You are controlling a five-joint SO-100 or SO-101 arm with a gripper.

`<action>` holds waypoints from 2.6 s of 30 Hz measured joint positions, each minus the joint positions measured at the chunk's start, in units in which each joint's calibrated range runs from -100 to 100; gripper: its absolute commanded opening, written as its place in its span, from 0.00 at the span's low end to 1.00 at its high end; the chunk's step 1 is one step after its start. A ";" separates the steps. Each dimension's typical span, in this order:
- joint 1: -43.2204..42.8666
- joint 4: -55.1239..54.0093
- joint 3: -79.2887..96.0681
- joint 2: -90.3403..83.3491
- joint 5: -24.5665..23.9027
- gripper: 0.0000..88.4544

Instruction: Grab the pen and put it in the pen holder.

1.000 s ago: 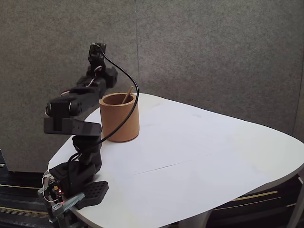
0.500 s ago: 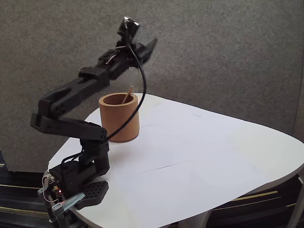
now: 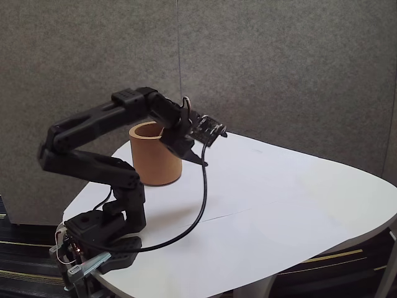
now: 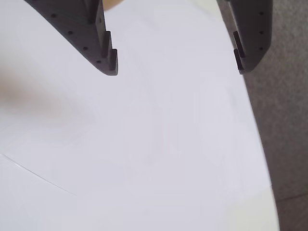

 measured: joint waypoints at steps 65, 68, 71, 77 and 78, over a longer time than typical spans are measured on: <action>-0.22 23.47 30.87 -32.09 -4.84 0.39; -0.22 23.47 30.87 -32.09 -4.84 0.39; -0.22 23.47 30.87 -32.09 -4.84 0.39; -0.22 23.47 30.87 -32.09 -4.84 0.39; -0.22 23.47 30.87 -32.09 -4.84 0.39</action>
